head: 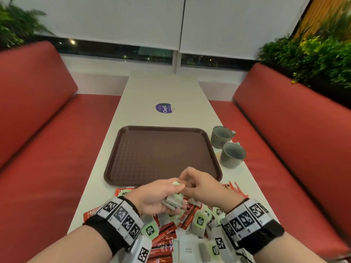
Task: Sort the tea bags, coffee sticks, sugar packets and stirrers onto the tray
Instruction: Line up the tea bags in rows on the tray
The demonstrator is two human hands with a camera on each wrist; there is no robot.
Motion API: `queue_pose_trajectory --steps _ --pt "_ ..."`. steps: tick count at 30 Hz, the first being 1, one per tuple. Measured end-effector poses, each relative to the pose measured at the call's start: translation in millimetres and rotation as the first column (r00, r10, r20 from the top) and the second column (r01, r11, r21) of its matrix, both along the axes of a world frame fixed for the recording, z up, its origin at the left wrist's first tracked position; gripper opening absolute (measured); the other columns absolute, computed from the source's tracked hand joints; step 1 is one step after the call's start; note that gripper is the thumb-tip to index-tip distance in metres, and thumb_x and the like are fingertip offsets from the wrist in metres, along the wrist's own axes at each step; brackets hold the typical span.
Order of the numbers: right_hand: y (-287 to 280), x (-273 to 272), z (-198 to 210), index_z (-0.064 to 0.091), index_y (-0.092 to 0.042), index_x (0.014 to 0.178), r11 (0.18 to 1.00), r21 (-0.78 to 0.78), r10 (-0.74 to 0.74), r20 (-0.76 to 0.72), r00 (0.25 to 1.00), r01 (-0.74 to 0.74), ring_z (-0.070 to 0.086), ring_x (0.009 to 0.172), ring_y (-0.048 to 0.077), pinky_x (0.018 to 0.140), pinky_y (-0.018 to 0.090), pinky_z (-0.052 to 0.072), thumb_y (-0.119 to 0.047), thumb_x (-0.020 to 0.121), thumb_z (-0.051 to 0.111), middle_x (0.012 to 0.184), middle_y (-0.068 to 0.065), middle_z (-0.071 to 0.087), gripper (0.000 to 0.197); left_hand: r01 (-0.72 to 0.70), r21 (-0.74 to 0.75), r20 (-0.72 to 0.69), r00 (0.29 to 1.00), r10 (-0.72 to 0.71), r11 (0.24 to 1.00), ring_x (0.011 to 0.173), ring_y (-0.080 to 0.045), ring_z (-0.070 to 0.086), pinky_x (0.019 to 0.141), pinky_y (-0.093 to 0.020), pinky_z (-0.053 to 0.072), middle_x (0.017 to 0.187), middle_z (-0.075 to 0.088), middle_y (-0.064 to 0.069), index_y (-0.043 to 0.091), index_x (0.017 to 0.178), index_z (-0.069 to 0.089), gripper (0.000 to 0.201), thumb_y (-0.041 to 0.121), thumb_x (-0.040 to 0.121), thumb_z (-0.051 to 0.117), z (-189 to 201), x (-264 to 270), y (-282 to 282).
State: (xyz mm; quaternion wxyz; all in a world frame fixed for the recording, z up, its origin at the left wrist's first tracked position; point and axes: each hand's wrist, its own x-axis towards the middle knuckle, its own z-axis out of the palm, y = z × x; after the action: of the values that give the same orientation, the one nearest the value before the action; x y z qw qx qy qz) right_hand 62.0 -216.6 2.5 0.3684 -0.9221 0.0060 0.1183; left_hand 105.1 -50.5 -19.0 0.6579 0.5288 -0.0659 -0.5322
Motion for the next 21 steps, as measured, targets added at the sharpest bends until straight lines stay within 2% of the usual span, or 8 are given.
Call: queue_pose_trajectory --steps 2,4,8,10,14,16,18,21 --pt "-15 6 -11 0.052 -0.027 0.097 0.976 -0.159 -0.137 0.064 0.988 0.146 0.053 0.071 0.006 0.062 0.022 0.042 -0.032 0.089 0.059 0.081 -0.009 0.058 0.013 -0.136 0.005 0.001 0.991 0.136 0.991 0.072 -0.020 0.063 0.059 -0.028 0.052 0.093 0.066 -0.014 0.005 0.123 0.054 0.027 0.005 0.096 0.049 -7 2 5" --pt "-27 9 -23 0.055 -0.024 0.095 0.914 -0.349 -0.208 0.036 0.977 0.207 0.056 0.082 0.011 0.069 0.027 0.046 -0.033 0.089 0.056 0.091 -0.006 0.060 0.010 -0.206 0.008 -0.015 0.978 0.206 0.979 0.072 -0.023 0.063 0.061 -0.032 0.053 0.092 0.066 -0.018 0.001 0.122 0.054 0.029 -0.003 0.094 0.048 -13 3 10" --pt "-30 9 -44 0.055 -0.020 0.089 0.835 -0.546 -0.147 -0.111 0.983 0.064 0.059 0.082 0.017 0.061 0.027 0.041 -0.046 0.083 0.057 0.087 -0.002 0.058 0.027 -0.259 0.051 -0.015 0.965 0.260 0.965 0.080 -0.028 0.064 0.064 -0.035 0.054 0.098 0.063 -0.022 0.003 0.121 0.054 0.034 -0.008 0.091 0.043 -18 3 12" --pt "-30 10 -51 0.054 -0.020 0.093 0.813 -0.581 -0.146 -0.115 0.983 0.053 0.060 0.089 0.019 0.067 0.028 0.044 -0.051 0.082 0.057 0.094 -0.001 0.057 0.033 -0.285 0.067 -0.018 0.958 0.287 0.956 0.080 -0.030 0.064 0.068 -0.038 0.054 0.098 0.063 -0.022 0.005 0.121 0.054 0.038 -0.011 0.088 0.041 -18 1 10" --pt "-32 12 -53 0.048 -0.022 0.104 0.845 -0.529 -0.164 -0.129 0.978 0.072 0.060 0.097 0.022 0.080 0.035 0.051 -0.047 0.078 0.063 0.108 -0.001 0.055 0.039 -0.304 0.072 -0.045 0.951 0.307 0.950 0.071 -0.026 0.061 0.064 -0.036 0.052 0.094 0.059 -0.021 0.003 0.121 0.052 0.044 -0.015 0.084 0.038 -19 -4 6" --pt "-35 12 -50 0.045 -0.023 0.096 0.886 -0.457 -0.164 -0.157 0.974 0.075 0.061 0.087 0.018 0.074 0.034 0.053 -0.040 0.074 0.070 0.098 -0.003 0.058 0.037 -0.325 0.097 -0.034 0.944 0.329 0.941 0.066 -0.022 0.059 0.059 -0.033 0.050 0.094 0.058 -0.019 0.004 0.120 0.053 0.044 -0.015 0.083 0.039 -21 -6 4" --pt "-38 13 -50 0.044 -0.023 0.089 0.924 -0.371 -0.167 -0.169 0.971 0.095 0.059 0.074 0.013 0.060 0.027 0.049 -0.029 0.071 0.075 0.085 -0.004 0.059 0.036 -0.346 0.116 -0.023 0.936 0.351 0.931 0.064 -0.020 0.057 0.056 -0.030 0.048 0.096 0.059 -0.019 0.007 0.120 0.054 0.040 -0.012 0.085 0.045 -21 -7 3" --pt "-42 16 -51 0.046 -0.018 0.086 0.972 -0.150 -0.205 -0.170 0.964 0.180 0.055 0.055 0.016 0.050 0.032 0.048 -0.008 0.071 0.071 0.075 0.001 0.057 0.031 -0.364 0.131 -0.024 0.929 0.370 0.922 0.071 -0.023 0.059 0.059 -0.032 0.050 0.100 0.062 -0.021 0.011 0.121 0.053 0.035 -0.005 0.090 0.048 -19 -8 3"
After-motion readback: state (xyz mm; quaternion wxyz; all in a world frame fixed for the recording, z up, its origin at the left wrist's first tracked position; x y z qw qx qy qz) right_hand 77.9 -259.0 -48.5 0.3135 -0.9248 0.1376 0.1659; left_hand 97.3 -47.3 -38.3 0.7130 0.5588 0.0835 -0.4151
